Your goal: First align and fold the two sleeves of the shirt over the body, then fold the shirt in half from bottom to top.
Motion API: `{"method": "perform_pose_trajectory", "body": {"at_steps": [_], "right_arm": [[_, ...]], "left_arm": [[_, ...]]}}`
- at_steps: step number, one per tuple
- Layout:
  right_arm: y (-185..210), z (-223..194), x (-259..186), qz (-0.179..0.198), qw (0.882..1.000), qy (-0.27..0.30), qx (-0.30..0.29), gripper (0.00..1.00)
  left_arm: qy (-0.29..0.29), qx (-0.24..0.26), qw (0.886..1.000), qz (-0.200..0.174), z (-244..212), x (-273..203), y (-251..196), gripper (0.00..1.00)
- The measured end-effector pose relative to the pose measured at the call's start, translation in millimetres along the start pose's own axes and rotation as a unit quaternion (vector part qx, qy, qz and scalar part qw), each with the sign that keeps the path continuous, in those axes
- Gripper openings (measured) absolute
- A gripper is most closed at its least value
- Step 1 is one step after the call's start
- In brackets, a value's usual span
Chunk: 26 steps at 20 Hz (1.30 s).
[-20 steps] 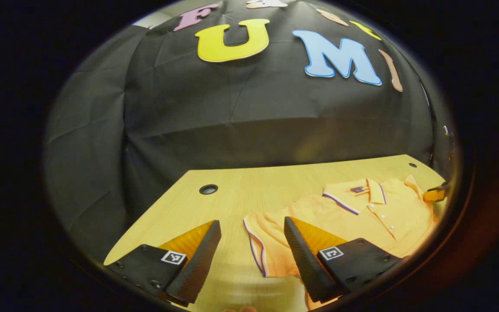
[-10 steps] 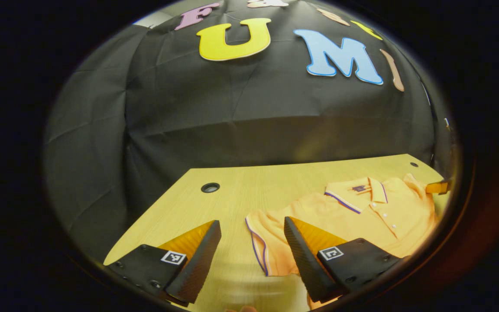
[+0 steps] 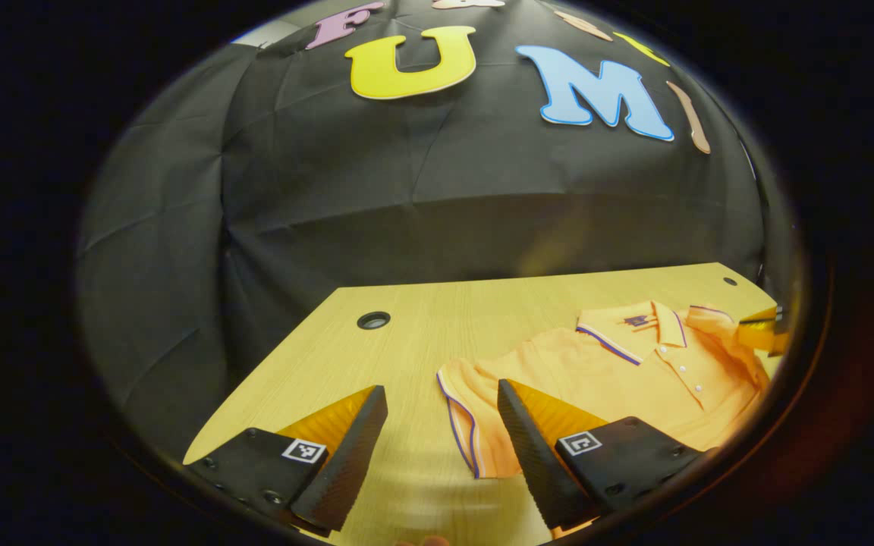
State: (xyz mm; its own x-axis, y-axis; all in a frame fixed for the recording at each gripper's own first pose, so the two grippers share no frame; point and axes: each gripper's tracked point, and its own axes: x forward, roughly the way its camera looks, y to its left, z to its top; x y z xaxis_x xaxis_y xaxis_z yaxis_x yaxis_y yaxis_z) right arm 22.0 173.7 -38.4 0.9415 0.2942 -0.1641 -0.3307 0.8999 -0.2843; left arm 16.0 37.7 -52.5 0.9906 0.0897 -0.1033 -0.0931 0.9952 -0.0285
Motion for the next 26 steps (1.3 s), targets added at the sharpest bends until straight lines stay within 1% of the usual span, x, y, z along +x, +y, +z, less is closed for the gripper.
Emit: {"method": "perform_pose_trajectory", "body": {"at_steps": [2,3,4,5,6,7,8,9,10,11,12,13,14,15,16,18,19,20,22,23,24,25,26], "right_arm": [[11.2,-14.2,6.5,0.009,0.999,0.026,-0.024,0.0],[14.0,-18.1,8.1,0.012,0.999,0.03,-0.034,0.07],[14.2,-17.9,6.2,0.013,0.999,0.032,-0.039,0.12],[14.4,-17.7,7.0,0.015,0.999,0.029,-0.039,0.23],[15.2,-13.7,0.1,0.017,0.999,0.026,-0.034,0.39],[10.9,-9.2,-3.1,0.014,0.999,0.021,-0.029,0.66],[6.5,-4.8,-5.9,0.012,1.0,0.012,-0.023,0.65],[1.2,0.9,-12.1,0.006,1.0,0.004,-0.019,0.63],[-5.8,5.8,-19.4,-0.002,1.0,-0.005,-0.016,0.63],[-12.8,12.4,-27.0,-0.01,1.0,-0.015,-0.012,0.65],[-19.8,17.4,-37.5,-0.016,1.0,-0.025,-0.007,0.62],[-25.8,22.0,-46.8,-0.022,0.999,-0.033,-0.001,0.63],[-33.2,23.7,-53.2,-0.029,0.999,-0.04,0.004,0.63],[-40.1,25.4,-59.6,-0.037,0.998,-0.047,0.01,0.63],[-45.5,23.5,-65.5,-0.042,0.998,-0.053,0.016,0.62],[-55.8,22.1,-78.8,-0.053,0.996,-0.063,0.025,0.63],[-61.1,22.5,-84.3,-0.057,0.996,-0.067,0.029,0.63],[-64.4,20.0,-87.9,-0.062,0.995,-0.069,0.033,0.63],[-73.6,17.4,-94.5,-0.072,0.994,-0.073,0.04,0.63],[-77.7,16.8,-98.0,-0.076,0.993,-0.074,0.044,0.63],[-80.2,16.1,-101.1,-0.079,0.993,-0.077,0.05,0.63],[-83.4,16.3,-103.0,-0.081,0.992,-0.079,0.055,0.63],[-85.1,16.2,-106.1,-0.083,0.991,-0.083,0.061,0.63]], "left_arm": [[0.001,0.0,1.0,0.0,-0.6,0.4,1.7,1.0],[0.002,0.0,1.0,0.0,-1.0,0.8,1.8,1.0],[0.004,-0.001,1.0,-0.003,-2.7,1.1,0.6,1.0],[0.008,-0.002,1.0,-0.008,-5.0,1.0,-1.8,1.0],[0.012,-0.005,1.0,-0.013,-7.5,2.0,-4.1,0.95],[0.016,-0.007,1.0,-0.015,-10.9,3.1,-5.2,0.95],[0.021,-0.008,1.0,-0.017,-14.0,5.2,-6.2,1.0],[0.025,-0.007,1.0,-0.018,-17.2,6.9,-6.5,1.0],[0.03,-0.005,0.999,-0.019,-20.9,8.3,-7.0,1.0],[0.034,-0.005,0.999,-0.021,-23.3,9.1,-8.3,1.0],[0.039,-0.005,0.999,-0.025,-26.1,10.5,-11.3,1.0],[0.044,-0.007,0.998,-0.032,-29.7,11.4,-15.1,1.0],[0.05,-0.007,0.998,-0.036,-33.3,12.8,-18.3,0.95],[0.055,-0.006,0.998,-0.036,-37.6,14.5,-19.4,0.95],[0.062,-0.003,0.998,-0.034,-41.7,16.6,-19.2,1.0],[0.074,0.003,0.997,-0.026,-50.9,21.2,-17.8,0.91],[0.078,0.005,0.997,-0.025,-54.3,23.1,-17.7,1.0],[0.084,0.007,0.996,-0.024,-56.5,23.8,-18.2,1.0],[0.088,0.014,0.996,-0.024,-58.0,23.4,-20.5,0.91],[0.093,0.016,0.995,-0.027,-59.8,23.6,-23.0,1.0],[0.093,0.015,0.995,-0.033,-59.7,24.3,-26.8,0.92],[0.094,0.013,0.995,-0.038,-58.5,24.3,-29.6,0.89],[0.095,0.013,0.994,-0.044,-60.0,24.5,-32.7,0.75]]}}
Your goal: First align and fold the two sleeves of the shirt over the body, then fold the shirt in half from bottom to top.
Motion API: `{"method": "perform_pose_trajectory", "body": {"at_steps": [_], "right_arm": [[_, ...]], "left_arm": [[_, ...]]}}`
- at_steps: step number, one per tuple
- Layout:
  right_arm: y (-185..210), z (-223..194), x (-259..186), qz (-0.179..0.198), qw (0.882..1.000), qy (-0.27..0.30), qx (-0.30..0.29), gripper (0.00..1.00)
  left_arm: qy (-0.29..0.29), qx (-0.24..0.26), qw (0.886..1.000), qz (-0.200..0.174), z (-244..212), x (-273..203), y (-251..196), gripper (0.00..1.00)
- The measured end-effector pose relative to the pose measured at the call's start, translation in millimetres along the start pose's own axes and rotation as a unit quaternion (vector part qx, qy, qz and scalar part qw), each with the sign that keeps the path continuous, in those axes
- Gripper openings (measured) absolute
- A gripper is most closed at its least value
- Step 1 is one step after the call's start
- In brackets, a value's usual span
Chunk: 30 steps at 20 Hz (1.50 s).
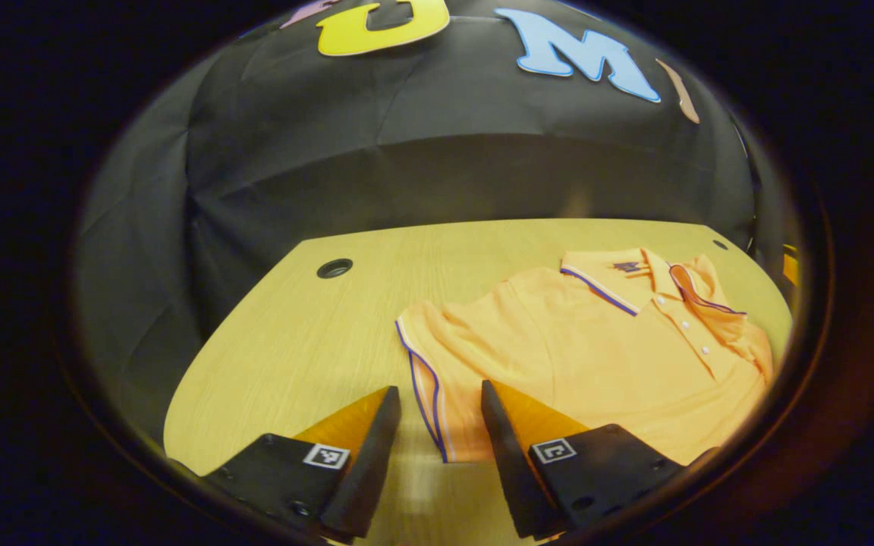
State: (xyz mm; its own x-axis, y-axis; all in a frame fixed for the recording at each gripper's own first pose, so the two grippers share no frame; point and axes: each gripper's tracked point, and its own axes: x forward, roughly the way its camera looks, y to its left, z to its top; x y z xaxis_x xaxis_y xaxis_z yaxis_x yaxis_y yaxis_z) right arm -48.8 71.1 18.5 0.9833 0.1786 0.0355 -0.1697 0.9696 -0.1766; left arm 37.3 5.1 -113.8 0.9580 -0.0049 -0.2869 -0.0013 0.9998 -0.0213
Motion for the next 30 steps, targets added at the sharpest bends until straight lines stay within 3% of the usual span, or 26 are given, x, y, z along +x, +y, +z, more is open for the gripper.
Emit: {"method": "perform_pose_trajectory", "body": {"at_steps": [1,6,7,8,13,18,23,30], "right_arm": [[-2.6,0.9,-1.6,-0.002,1.0,-0.002,0.005,0.63],[-8.8,0.4,-12.4,-0.007,1.0,-0.011,0.02,0.63],[-10.4,-0.1,-14.7,-0.008,1.0,-0.012,0.02,0.63],[-12.2,-1.8,-17.0,-0.009,1.0,-0.012,0.02,0.63],[-22.8,-2.5,-28.0,-0.013,0.999,-0.016,0.028,0.63],[-37.6,-6.8,-36.0,-0.024,0.999,-0.019,0.038,0.62],[-48.1,-13.4,-43.6,-0.025,0.997,-0.02,0.065,0.62],[-67.4,-25.9,-57.2,-0.04,0.996,-0.014,0.074,0.62]], "left_arm": [[0.001,-0.001,1.0,-0.01,-1.3,2.4,-3.5,0.72],[0.0,-0.011,0.999,-0.032,1.0,2.3,-14.0,0.25],[-0.002,-0.017,0.999,-0.03,2.5,3.9,-14.3,0.25],[-0.002,-0.016,0.999,-0.028,1.6,2.5,-14.7,0.08],[0.003,0.017,1.0,-0.012,3.6,3.7,-17.7,0.09],[-0.038,0.078,0.996,-0.016,48.5,-14.2,-55.9,0.08],[-0.049,0.127,0.987,-0.086,60.6,-33.7,-151.5,0.09],[-0.025,0.183,0.971,-0.15,22.7,-44.4,-244.5,0.08]]}}
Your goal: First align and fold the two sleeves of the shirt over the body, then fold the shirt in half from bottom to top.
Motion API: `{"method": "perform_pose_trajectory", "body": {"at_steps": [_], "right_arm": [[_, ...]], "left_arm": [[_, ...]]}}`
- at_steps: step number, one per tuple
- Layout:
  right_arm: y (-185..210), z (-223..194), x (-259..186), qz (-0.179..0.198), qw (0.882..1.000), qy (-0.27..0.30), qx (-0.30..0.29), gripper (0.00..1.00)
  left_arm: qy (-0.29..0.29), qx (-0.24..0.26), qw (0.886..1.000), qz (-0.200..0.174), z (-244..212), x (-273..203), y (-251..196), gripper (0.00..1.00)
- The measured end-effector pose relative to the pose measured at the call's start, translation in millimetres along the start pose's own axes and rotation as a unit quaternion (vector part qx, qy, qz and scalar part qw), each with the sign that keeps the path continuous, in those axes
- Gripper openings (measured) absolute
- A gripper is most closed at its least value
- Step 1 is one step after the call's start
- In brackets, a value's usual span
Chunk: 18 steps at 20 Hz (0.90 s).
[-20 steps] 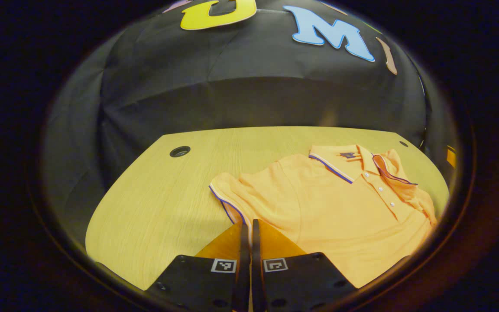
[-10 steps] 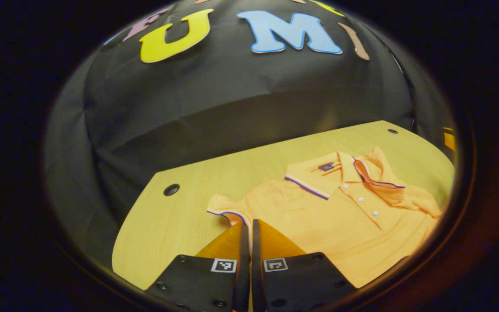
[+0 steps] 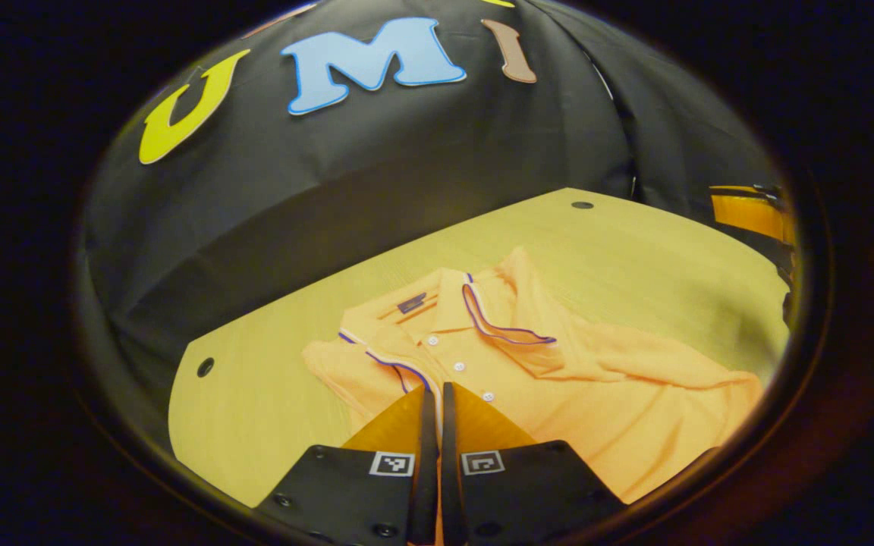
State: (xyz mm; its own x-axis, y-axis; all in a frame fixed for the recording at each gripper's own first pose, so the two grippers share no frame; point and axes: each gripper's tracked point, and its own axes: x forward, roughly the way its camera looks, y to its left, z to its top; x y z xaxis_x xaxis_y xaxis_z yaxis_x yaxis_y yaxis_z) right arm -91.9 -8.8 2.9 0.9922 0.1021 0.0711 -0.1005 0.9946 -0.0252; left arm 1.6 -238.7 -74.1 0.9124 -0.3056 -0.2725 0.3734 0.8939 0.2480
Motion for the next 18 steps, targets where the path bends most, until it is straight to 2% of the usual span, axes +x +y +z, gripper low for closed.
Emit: {"method": "perform_pose_trajectory", "body": {"at_steps": [4,6,7,8,9,10,11,12,13,14,15,17,18], "right_arm": [[-3.7,-3.7,-3.2,0.0,1.0,0.002,0.006,0.62],[-2.9,-7.7,-3.0,0.003,1.0,0.006,0.007,0.62],[-1.1,-9.6,-4.7,0.006,1.0,0.009,0.007,0.63],[0.8,-11.3,-6.1,0.009,1.0,0.011,0.007,0.63],[2.9,-11.9,-7.7,0.012,1.0,0.013,0.007,0.63],[4.6,-13.7,-10.4,0.015,1.0,0.015,0.006,0.63],[6.2,-14.1,-13.3,0.017,1.0,0.016,0.004,0.63],[8.0,-15.3,-15.5,0.02,1.0,0.017,0.003,0.63],[9.8,-15.1,-18.8,0.023,1.0,0.018,0.001,0.63],[12.7,-16.0,-21.9,0.027,0.999,0.019,-0.001,0.63],[13.7,-16.3,-26.7,0.028,0.999,0.021,-0.004,0.65],[17.3,-17.4,-35.4,0.031,0.999,0.023,-0.01,0.66],[21.1,-18.7,-41.0,0.035,0.999,0.023,-0.011,0.66]], "left_arm": [[0.007,-0.008,1.0,0.002,-10.7,9.4,-6.4,0.13],[0.001,-0.024,1.0,-0.005,-10.2,8.4,-9.3,0.48],[-0.002,-0.027,1.0,-0.002,-8.3,5.7,-6.9,0.6],[-0.006,-0.029,1.0,0.002,-7.7,2.0,-5.3,0.83],[-0.011,-0.031,0.999,0.01,-4.0,-2.4,-0.6,0.94],[-0.017,-0.034,0.999,0.019,-2.1,-8.3,5.3,0.99],[-0.022,-0.039,0.999,0.026,0.1,-15.0,12.2,0.93],[-0.028,-0.045,0.998,0.03,3.4,-24.2,16.3,1.0],[-0.034,-0.052,0.998,0.032,6.3,-33.9,21.6,0.95],[-0.039,-0.059,0.997,0.036,6.7,-44.9,28.9,0.95],[-0.044,-0.065,0.996,0.04,6.3,-57.5,35.7,0.89],[-0.053,-0.074,0.995,0.05,2.9,-83.2,48.4,1.0],[-0.057,-0.077,0.994,0.055,0.7,-96.4,54.3,1.0]]}}
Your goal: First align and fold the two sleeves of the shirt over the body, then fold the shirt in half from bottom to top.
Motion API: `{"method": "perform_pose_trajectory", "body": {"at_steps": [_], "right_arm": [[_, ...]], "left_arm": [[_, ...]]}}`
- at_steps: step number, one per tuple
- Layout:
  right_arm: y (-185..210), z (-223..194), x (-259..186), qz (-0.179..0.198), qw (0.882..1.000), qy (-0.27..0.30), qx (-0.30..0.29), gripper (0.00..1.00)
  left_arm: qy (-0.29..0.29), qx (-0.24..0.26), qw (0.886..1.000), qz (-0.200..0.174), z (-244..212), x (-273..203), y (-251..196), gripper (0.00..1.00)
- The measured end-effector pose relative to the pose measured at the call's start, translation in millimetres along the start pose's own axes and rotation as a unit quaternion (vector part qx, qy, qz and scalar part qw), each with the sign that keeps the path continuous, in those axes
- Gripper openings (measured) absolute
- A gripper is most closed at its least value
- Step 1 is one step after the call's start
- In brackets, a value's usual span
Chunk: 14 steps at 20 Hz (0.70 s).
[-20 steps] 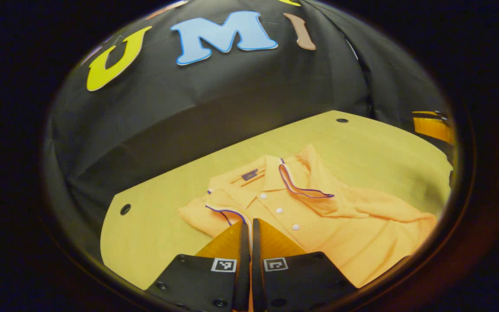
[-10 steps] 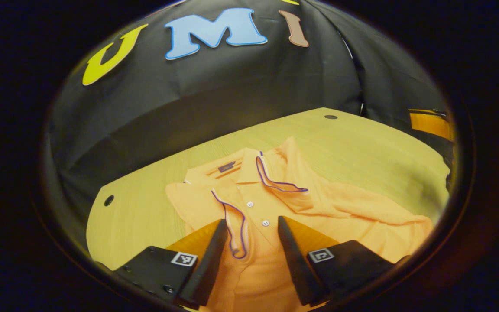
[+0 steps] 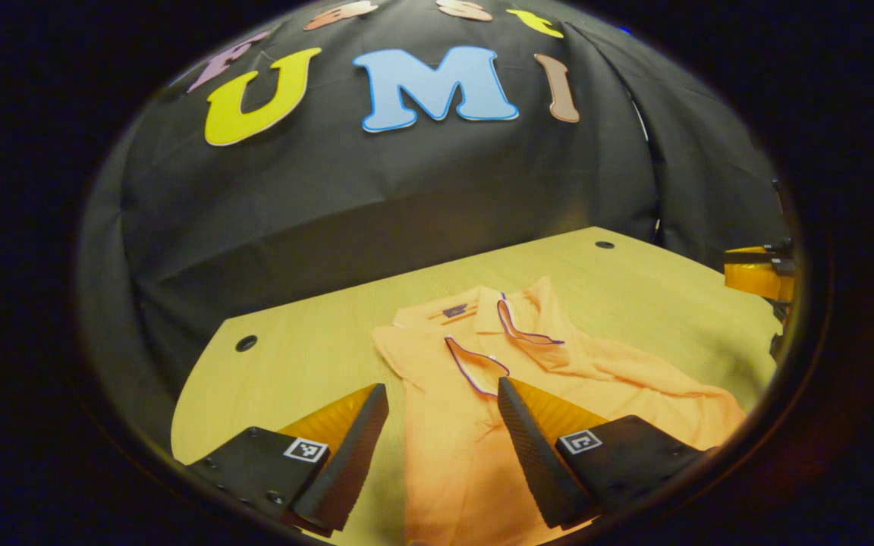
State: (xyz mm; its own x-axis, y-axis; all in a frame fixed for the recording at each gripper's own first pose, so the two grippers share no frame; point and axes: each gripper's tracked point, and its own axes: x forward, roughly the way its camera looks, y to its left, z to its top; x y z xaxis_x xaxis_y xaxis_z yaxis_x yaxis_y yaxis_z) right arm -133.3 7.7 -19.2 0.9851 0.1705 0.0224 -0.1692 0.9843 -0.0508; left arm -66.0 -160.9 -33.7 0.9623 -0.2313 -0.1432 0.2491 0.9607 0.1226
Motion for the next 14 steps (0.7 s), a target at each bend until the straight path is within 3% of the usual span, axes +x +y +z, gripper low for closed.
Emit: {"method": "perform_pose_trajectory", "body": {"at_steps": [1,4,6,7,8,9,10,14], "right_arm": [[4.2,0.0,-4.6,0.006,1.0,0.0,0.0,0.66],[18.0,-2.6,-19.2,0.02,1.0,-0.001,-0.001,0.66],[27.9,-6.2,-31.7,0.027,1.0,-0.001,-0.005,0.66],[33.6,-8.7,-39.1,0.032,0.999,-0.001,-0.006,0.66],[39.0,-13.1,-46.7,0.036,0.999,0.0,-0.008,0.66],[43.9,-17.7,-54.9,0.039,0.999,0.002,-0.009,0.66],[48.8,-25.3,-62.0,0.042,0.999,0.004,-0.011,0.66],[56.1,-63.3,-88.4,0.033,0.999,0.02,-0.033,0.66]], "left_arm": [[-0.004,-0.002,1.0,0.005,0.0,-13.0,6.9,0.95],[-0.015,-0.004,1.0,0.023,-4.4,-47.2,21.3,0.95],[-0.019,-0.007,0.999,0.029,-10.5,-68.6,23.7,1.0],[-0.02,-0.007,0.999,0.031,-14.3,-78.9,24.3,0.95],[-0.02,-0.007,0.999,0.032,-19.2,-90.2,24.8,1.0],[-0.021,-0.007,0.999,0.033,-25.6,-100.6,24.0,0.95],[-0.02,-0.007,0.999,0.032,-35.2,-110.0,21.0,1.0],[-0.011,-0.011,0.999,0.038,-78.5,-148.8,15.1,1.0]]}}
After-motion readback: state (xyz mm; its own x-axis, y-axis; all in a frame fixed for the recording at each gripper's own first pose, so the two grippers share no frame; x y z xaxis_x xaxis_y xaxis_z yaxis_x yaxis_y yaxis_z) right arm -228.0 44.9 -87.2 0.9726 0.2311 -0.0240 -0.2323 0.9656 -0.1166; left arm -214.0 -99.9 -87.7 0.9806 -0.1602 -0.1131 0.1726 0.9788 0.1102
